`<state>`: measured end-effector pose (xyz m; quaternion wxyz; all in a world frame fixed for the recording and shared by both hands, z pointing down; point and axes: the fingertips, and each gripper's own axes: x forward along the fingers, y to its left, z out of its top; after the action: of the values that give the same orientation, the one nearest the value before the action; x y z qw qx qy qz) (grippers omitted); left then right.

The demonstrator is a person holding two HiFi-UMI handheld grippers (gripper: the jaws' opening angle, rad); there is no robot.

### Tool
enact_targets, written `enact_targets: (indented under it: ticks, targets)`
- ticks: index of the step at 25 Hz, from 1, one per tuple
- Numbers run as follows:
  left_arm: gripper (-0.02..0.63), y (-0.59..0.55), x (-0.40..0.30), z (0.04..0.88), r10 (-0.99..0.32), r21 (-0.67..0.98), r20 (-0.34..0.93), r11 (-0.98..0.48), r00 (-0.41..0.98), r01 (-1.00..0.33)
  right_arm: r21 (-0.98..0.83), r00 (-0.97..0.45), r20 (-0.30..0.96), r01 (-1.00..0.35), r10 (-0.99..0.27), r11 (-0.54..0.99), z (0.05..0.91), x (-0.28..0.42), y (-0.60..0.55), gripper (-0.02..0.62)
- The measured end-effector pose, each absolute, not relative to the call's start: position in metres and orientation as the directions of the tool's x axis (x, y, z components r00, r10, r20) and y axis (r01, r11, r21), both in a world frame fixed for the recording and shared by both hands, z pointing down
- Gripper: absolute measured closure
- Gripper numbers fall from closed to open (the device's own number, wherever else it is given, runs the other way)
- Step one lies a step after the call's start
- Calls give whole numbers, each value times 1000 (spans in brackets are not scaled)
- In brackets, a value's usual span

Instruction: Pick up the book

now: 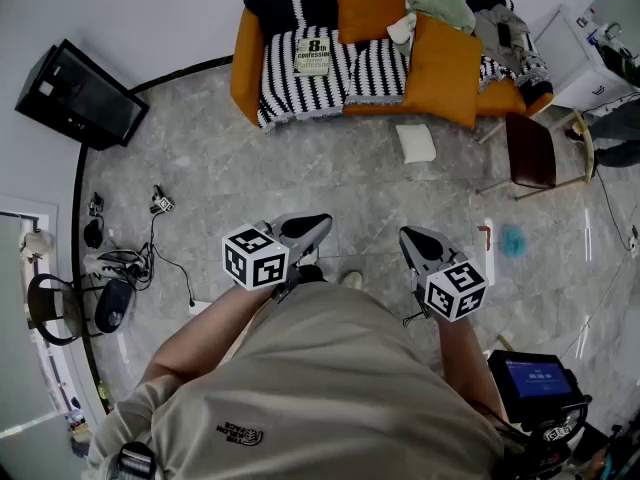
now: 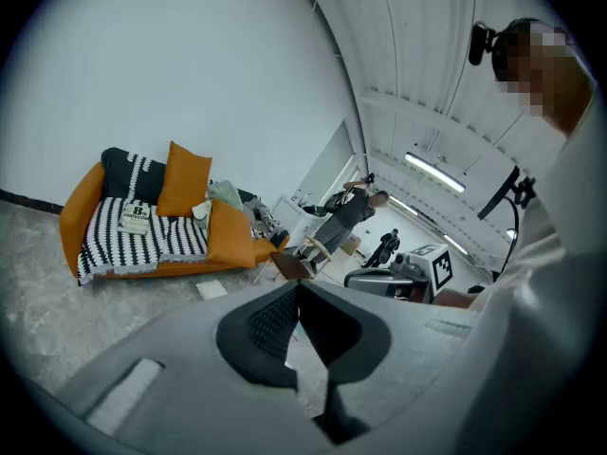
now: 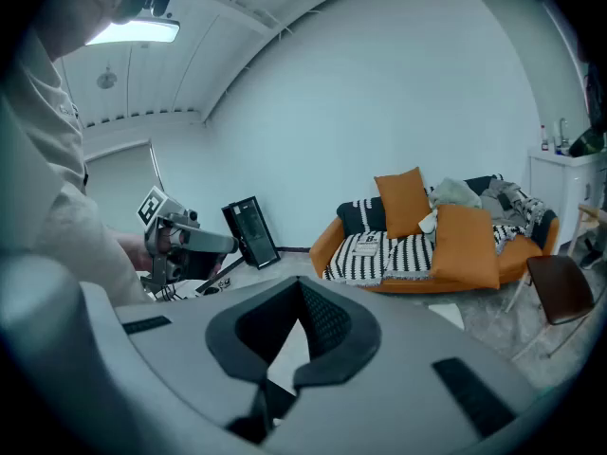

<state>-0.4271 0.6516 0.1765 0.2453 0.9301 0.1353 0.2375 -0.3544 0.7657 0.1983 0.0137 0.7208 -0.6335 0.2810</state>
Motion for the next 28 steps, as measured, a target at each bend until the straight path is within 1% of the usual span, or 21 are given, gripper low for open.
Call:
enact_targets:
  ticks: [10, 15, 21, 22, 24, 25, 28]
  targets:
    - [598, 653, -422, 178, 353, 500, 386, -857, 852, 129, -340, 39, 422, -919, -906, -197, 204, -350, 772, 583]
    - [598, 634, -423, 174, 324, 491, 404, -866, 855, 96, -355, 14, 414, -918, -910, -176, 196, -353, 754, 583]
    - [597, 586, -351, 212, 326, 502, 420, -861, 847, 82, -361, -20, 440, -919, -898, -156, 231, -284, 706, 574]
    - [595, 574, -342, 217, 329, 510, 419, -856, 846, 80, -362, -16, 449, -917, -893, -166, 234, -275, 696, 561]
    - [584, 545, -320, 223, 337, 530, 411, -844, 847, 79, -365, 5, 462, -910, -887, -195, 238, -254, 671, 504]
    - [577, 529, -308, 224, 340, 537, 405, -840, 848, 80, -366, 15, 468, -907, -884, -210, 238, -242, 657, 492]
    - [552, 480, -270, 227, 341, 548, 399, -833, 851, 77, -361, 23, 499, -903, -866, -232, 237, -205, 612, 492]
